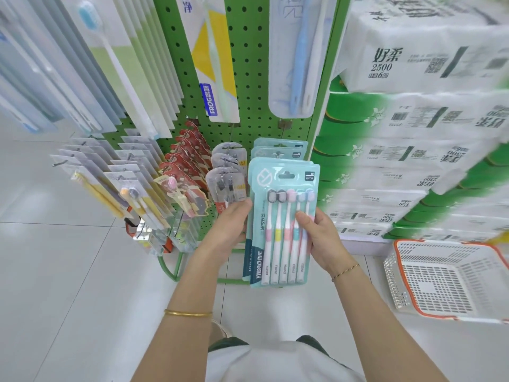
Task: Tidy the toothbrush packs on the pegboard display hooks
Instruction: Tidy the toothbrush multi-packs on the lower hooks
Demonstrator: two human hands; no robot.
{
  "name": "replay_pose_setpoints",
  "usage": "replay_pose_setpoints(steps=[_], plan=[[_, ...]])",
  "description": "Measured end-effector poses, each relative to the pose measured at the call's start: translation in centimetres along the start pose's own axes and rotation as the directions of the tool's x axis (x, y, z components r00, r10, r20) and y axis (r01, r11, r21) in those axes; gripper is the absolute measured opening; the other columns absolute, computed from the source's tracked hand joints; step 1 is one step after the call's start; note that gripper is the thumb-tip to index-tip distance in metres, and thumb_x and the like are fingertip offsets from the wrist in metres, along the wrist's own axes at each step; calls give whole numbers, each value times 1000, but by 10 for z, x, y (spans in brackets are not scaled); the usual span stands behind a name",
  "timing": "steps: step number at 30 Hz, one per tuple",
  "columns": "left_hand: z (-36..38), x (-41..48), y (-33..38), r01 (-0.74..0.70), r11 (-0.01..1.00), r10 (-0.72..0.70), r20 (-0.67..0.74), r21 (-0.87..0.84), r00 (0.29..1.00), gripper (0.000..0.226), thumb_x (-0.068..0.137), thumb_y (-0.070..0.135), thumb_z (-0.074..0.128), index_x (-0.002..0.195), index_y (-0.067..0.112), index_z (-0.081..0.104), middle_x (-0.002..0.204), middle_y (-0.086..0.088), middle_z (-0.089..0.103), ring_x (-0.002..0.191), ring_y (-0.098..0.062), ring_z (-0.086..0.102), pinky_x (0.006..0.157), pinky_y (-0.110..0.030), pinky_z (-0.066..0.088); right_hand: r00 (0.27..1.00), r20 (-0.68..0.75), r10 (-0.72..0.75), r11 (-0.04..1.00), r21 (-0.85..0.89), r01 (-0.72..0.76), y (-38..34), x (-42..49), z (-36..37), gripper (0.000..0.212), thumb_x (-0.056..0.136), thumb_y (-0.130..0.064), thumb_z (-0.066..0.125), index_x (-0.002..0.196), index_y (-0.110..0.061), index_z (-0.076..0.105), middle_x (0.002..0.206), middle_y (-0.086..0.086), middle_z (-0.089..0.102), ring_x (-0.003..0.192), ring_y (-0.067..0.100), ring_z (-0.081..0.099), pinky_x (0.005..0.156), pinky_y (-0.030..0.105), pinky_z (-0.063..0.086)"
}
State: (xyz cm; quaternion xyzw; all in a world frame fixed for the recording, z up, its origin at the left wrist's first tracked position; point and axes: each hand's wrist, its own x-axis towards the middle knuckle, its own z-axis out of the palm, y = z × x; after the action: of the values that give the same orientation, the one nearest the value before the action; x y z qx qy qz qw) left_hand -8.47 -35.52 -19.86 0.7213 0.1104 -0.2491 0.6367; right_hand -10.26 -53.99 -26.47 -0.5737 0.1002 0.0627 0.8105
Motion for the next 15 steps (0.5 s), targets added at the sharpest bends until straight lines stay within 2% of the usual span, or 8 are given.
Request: replay_pose_setpoints(steps=[4, 6, 7, 9, 11, 13, 15], plan=[[5, -2, 4, -45, 995, 52, 77, -85, 996, 32, 101, 32, 42, 118, 16, 64, 111, -2, 71, 104, -19, 66, 87, -38, 51, 999, -24, -39, 998, 43, 40, -11, -4, 5, 13, 92, -10, 53, 101, -12, 62, 90, 0, 74, 79, 15, 69, 69, 29, 58], [5, -2, 4, -73, 992, 80, 66, -104, 995, 29, 100, 28, 45, 111, 13, 67, 105, -5, 72, 98, -21, 67, 82, -38, 50, 995, -70, -73, 997, 29, 75, -13, -5, 7, 12, 91, -10, 56, 102, -10, 61, 90, 4, 73, 79, 18, 69, 72, 32, 58], [4, -5, 5, -89, 991, 94, 43, -96, 995, 27, 99, 30, 47, 107, 15, 68, 103, -5, 73, 96, -21, 67, 84, -40, 50, 991, -100, -93, 995, 13, 95, -13, -4, 8, 15, 90, -10, 58, 105, -8, 60, 92, 7, 72, 80, 20, 69, 74, 34, 58], [4, -8, 6, -134, 990, 133, -21, -42, 991, 27, 98, 37, 48, 102, 21, 69, 105, -2, 73, 103, -22, 65, 97, -46, 46, 976, -166, -142, 990, -34, 138, -11, -3, 8, 23, 88, -17, 65, 109, -8, 58, 95, 15, 69, 84, 25, 66, 80, 42, 56], [3, -12, 12, -177, 983, 181, -136, 44, 974, 28, 98, 40, 45, 99, 22, 67, 106, -4, 71, 105, -27, 64, 99, -49, 45, 959, -221, -176, 984, -49, 170, -10, -4, 8, 28, 81, -32, 73, 100, -15, 62, 90, 18, 61, 83, 28, 59, 83, 45, 51], [-2, -18, 21, -232, 969, 247, -277, 86, 929, 31, 101, 37, 41, 91, 18, 63, 96, -11, 70, 92, -32, 67, 88, -45, 51, 958, -236, -165, 986, -31, 163, -9, -4, 5, 26, 76, -36, 75, 92, -19, 64, 88, 18, 57, 83, 28, 55, 83, 45, 49], [-11, -24, 29, -326, 932, 363, -383, 159, 849, 33, 102, 35, 38, 87, 14, 59, 84, -14, 63, 75, -29, 62, 70, -39, 51, 966, -219, -140, 990, 2, 144, -6, -3, 1, 12, 86, -19, 67, 96, -15, 62, 94, 18, 65, 87, 29, 61, 85, 44, 52]])
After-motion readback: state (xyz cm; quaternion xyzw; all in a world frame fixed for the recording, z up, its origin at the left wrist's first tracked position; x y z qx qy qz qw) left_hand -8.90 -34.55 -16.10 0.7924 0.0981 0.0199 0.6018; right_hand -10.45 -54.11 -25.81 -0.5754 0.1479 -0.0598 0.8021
